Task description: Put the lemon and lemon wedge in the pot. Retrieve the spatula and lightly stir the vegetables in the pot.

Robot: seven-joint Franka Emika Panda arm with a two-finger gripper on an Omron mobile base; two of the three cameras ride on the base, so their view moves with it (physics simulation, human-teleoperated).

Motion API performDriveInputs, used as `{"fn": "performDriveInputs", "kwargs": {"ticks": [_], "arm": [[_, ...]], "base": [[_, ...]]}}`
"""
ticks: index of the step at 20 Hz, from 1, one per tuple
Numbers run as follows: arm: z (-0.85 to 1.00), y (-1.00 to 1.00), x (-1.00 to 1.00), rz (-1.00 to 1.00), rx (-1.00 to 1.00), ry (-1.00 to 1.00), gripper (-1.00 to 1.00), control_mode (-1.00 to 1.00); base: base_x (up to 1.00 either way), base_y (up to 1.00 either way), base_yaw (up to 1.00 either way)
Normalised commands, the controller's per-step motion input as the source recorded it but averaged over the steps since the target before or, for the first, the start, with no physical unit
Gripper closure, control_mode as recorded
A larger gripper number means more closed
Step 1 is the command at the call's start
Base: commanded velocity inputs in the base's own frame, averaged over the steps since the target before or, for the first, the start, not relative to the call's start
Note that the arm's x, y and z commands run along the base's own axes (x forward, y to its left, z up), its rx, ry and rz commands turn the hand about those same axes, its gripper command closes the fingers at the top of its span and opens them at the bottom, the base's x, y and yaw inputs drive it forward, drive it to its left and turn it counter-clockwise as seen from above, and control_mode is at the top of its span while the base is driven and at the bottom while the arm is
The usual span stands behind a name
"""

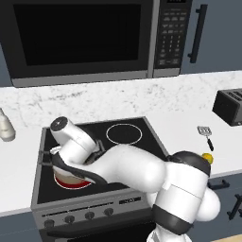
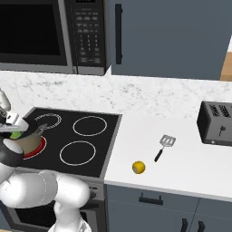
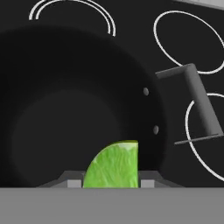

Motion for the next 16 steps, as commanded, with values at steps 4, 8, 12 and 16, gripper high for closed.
{"fn": "performDriveInputs", "kwargs": {"ticks": [4,8,12,16], "arm": [[-0.01,0.08,0.31,0.0,0.0,0.0,1.0,-1.0],[-0.28,0.13,0.31,0.0,0.0,0.01,1.0,-1.0],[-0.54,0.06,0.18,0.0,-0.03,0.03,1.0,-1.0],[-0.19,0.0,0.0,0.0,0.0,0.0,1.0,-1.0]], "base": [[0.0,0.0,0.0],[0.0,0.0,0.0],[0.0,0.0,0.0],[0.0,0.0,0.0]]}}
